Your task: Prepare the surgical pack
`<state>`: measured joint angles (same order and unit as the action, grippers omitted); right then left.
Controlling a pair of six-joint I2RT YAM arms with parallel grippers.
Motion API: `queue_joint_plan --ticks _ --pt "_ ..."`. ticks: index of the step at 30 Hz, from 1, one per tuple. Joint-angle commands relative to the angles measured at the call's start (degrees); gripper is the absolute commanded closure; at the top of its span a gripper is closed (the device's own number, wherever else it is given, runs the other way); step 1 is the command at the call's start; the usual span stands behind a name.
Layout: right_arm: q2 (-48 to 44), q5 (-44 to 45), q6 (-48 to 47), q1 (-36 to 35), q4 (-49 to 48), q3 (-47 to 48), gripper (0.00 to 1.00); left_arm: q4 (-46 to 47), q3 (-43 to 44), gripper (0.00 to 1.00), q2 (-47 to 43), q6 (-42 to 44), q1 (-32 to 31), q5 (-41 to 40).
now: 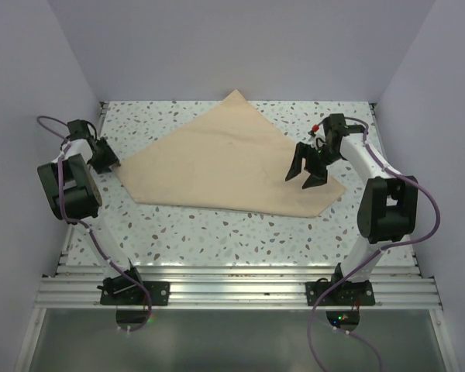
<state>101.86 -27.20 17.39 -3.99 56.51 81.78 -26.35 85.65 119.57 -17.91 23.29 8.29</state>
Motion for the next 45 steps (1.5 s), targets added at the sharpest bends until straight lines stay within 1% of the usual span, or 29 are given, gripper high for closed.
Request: queue_joint_plan --ticks 1,3,7,10,13,14,15,19,21,23,24,25,27,28,30,31,32,35,38,40,45 --pt "-2.6 -1.4 0.0 0.4 -0.6 1.1 0.28 -5.5 -3.3 0.53 0.1 0.6 -0.4 1.7" --pt "-2.8 -1.8 0.4 0.2 -1.2 0.3 0.28 -5.4 -3.3 0.55 0.8 0.8 -0.7 2.8" --pt "-3.3 -2.2 0.6 0.2 -1.5 -0.4 0.27 -4.6 -3.3 0.55 2.0 0.6 -0.9 2.6" --pt "-3.9 -1.6 0.3 0.3 -1.1 0.0 0.26 -3.9 -2.7 0.61 3.3 0.7 -0.9 1.9" --pt "-3.9 -0.9 -0.3 0.3 -0.7 -0.3 0.25 -3.4 -1.5 0.79 3.9 0.9 -1.0 2.2" --pt "-3.9 -0.8 -0.4 0.3 -0.8 -0.9 0.25 -3.5 -1.3 0.93 3.8 0.9 -1.0 2.2" --pt "-3.9 -0.3 -0.8 0.3 -0.9 -1.3 0.25 -3.6 -1.1 0.99 3.7 0.8 -1.1 2.3" --pt "-3.2 1.9 -1.0 0.3 -1.1 -3.6 0.27 -3.9 -2.0 1.0 -0.7 -0.7 -2.1 4.5" --pt "-2.9 2.9 -1.0 0.3 -1.8 -5.0 0.28 -4.2 -2.5 1.0 -2.8 -1.6 -4.0 5.5" --pt "-1.6 4.3 -0.8 0.3 -2.0 -5.8 0.33 -5.5 -2.5 1.0 -5.9 -2.6 -6.1 5.9" --pt "-0.9 4.5 -0.8 0.3 -1.8 -5.9 0.37 -5.6 -2.8 1.0 -8.1 -2.8 -8.3 6.0" --pt "-0.1 4.5 -0.8 0.3 -1.9 -6.0 0.48 -5.7 -2.8 1.0 -9.2 -3.4 -9.7 6.6" --pt "1.8 5.0 -0.8 0.2 -2.2 -6.3 0.56 -6.3 -2.8 1.0 -12.1 -4.1 -13.2 7.7" --pt "2.3 5.3 -0.9 0.3 -2.3 -6.4 0.69 -6.7 -2.8 1.0 -13.1 -4.8 -14.3 8.8" --pt "3.3 6.9 -0.6 0.3 -3.2 -7.1 0.83 -6.7 -2.9 1.0 -16.2 -5.7 -17.8 9.7" --pt "3.9 7.5 -0.7 0.3 -3.4 -7.3 0.95 -6.9 -2.9 1.0 -17.2 -6.2 -18.9 10.2" --pt "4.6 7.9 -0.9 0.3 -3.9 -7.7 1.0 -6.9 -2.9 1.0 -18.0 -6.4 -20.1 10.2" --pt "7.0 9.2 -1.2 0.2 -5.2 -8.7 1.0 -6.7 -3.2 1.0 -21.7 -7.5 -24.8 10.0" --pt "9.4 10.5 -1.8 0.3 -6.5 -9.6 1.0 -6.5 -3.5 1.0 -23.4 -8.1 -26.4 10.9" --pt "10.9 11.0 -1.9 0.3 -7.2 -10.1 1.0 -6.6 -3.2 1.0 -23.5 -8.6 -26.8 12.6" --pt "13.9 12.7 -1.8 0.3 -8.3 -11.1 1.0 -6.1 -2.0 1.0 -24.3 -10.6 -29.1 13.9"
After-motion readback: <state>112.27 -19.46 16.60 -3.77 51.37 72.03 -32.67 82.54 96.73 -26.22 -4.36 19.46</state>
